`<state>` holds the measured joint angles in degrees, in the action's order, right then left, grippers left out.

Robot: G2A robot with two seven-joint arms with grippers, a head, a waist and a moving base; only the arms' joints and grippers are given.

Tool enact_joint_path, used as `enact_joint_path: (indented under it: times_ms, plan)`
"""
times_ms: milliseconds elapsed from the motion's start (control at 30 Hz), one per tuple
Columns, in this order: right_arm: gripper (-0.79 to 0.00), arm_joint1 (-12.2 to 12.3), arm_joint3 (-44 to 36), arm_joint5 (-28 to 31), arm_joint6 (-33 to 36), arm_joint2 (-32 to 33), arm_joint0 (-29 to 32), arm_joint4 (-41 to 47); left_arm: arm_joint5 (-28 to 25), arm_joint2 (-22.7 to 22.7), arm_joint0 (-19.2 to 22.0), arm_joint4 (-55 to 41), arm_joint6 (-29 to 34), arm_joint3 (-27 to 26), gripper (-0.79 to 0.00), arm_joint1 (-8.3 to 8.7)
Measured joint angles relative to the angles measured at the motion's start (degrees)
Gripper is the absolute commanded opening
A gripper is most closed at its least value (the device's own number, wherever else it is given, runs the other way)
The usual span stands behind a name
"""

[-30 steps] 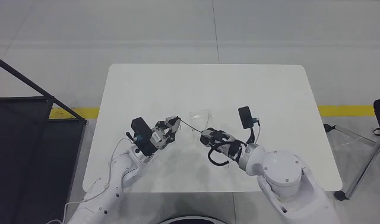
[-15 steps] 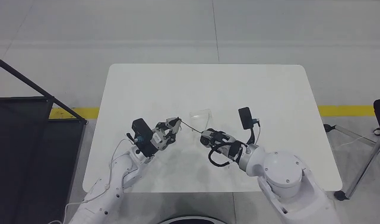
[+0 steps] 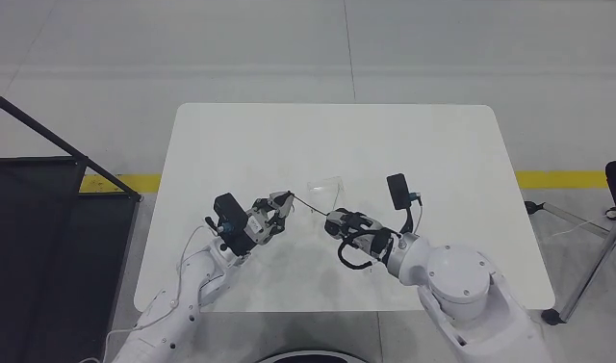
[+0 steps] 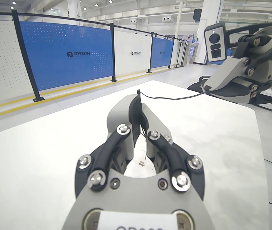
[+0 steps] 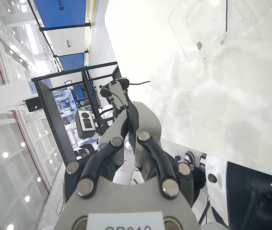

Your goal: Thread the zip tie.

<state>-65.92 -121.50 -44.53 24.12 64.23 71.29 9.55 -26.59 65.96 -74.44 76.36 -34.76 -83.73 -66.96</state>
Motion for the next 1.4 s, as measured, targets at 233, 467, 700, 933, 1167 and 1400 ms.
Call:
enact_joint_path:
  times_ms: [233, 467, 700, 933, 1167, 1400]
  plan:
    - [-0.785, 0.0, 0.1, -0.2, 0.0, -0.2, -0.3, -0.1, 1.4, 0.2, -0.3, 1.8, -0.9, -0.4, -0.785, -0.06]
    - [-0.785, -0.1, 0.2, -0.2, 0.0, -0.2, -0.5, 0.1, 3.9, 0.0, -0.6, 4.9, -2.1, -0.7, -0.785, -0.17]
    - [-0.785, -0.1, 0.4, -0.2, -0.1, -0.2, -0.7, 0.4, 6.2, -0.5, -0.5, 7.3, -2.9, -0.5, -0.785, -0.37]
    - [-0.785, -0.1, 0.5, 0.2, -0.1, 0.1, -0.7, 0.7, 7.6, -0.8, 0.0, 8.6, -2.8, 0.1, -0.785, -0.58]
    - [-0.785, 0.0, 0.4, 1.7, 0.3, 1.2, 0.3, 1.5, 8.1, -1.1, 0.3, 9.6, -2.8, 0.4, -0.785, -0.72]
    - [-0.785, 0.1, 0.2, 2.8, 0.5, 2.0, 1.1, 2.0, 8.6, -1.4, 0.4, 11.0, -3.0, 0.9, -0.785, -0.84]
